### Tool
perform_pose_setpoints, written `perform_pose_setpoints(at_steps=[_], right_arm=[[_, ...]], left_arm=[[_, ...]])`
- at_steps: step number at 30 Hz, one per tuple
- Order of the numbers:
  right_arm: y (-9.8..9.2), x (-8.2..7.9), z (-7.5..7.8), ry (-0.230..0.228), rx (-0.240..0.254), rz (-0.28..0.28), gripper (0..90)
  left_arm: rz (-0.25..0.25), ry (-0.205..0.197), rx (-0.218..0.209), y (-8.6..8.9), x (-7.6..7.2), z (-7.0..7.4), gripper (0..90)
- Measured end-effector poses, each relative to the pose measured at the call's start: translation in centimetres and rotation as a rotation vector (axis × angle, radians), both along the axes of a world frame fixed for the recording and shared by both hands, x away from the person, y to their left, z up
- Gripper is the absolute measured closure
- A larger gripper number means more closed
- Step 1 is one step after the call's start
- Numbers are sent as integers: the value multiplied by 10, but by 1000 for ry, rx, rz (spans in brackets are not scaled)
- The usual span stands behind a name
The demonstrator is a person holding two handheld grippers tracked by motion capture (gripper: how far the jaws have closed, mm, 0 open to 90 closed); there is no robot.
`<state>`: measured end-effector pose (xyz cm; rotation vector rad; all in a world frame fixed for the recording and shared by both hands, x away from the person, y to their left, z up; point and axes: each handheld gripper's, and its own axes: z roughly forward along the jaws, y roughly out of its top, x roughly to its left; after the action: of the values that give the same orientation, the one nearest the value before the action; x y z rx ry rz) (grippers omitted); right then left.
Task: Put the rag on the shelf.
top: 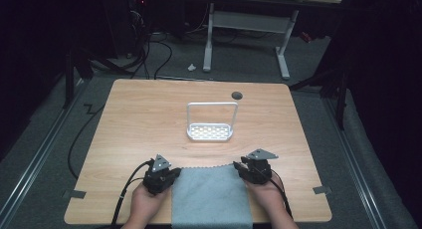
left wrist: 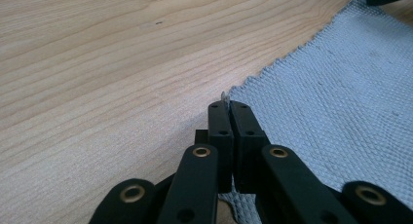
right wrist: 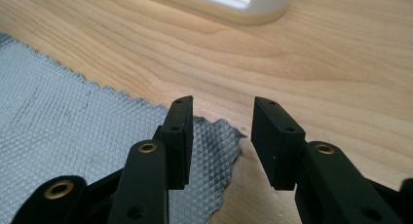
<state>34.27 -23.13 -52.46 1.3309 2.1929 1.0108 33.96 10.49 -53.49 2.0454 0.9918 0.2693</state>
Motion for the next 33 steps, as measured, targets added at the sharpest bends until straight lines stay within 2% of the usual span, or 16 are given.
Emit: perform_pose_setpoints(at_steps=[3,5,7,11,13,16,22,27,33], right_arm=[[2,-1,-3,7,-21,1,623],[4,-3,-5,3,-30,9,657],[4,-4,-5,-8,-46,15,718],[7,-7,-5,-12,-40,41,882],[10,-9,-5,-22,-64,56,893],[11,-12,-4,-28,-44,70,894],[11,-21,1,-70,-34,76,893],[8,-25,5,-91,-17,76,892],[3,-29,13,-138,13,70,893]], left_arm=[[0,-1,2,0,0,0,880],[1,-1,0,0,0,0,880],[2,-1,1,0,0,0,880],[1,-1,0,0,0,0,881],[1,-2,2,0,0,0,882],[1,-2,-8,1,0,1,883],[5,-13,-36,5,0,4,884],[13,-50,-49,6,-5,9,884],[18,-92,-63,8,-9,14,884]])
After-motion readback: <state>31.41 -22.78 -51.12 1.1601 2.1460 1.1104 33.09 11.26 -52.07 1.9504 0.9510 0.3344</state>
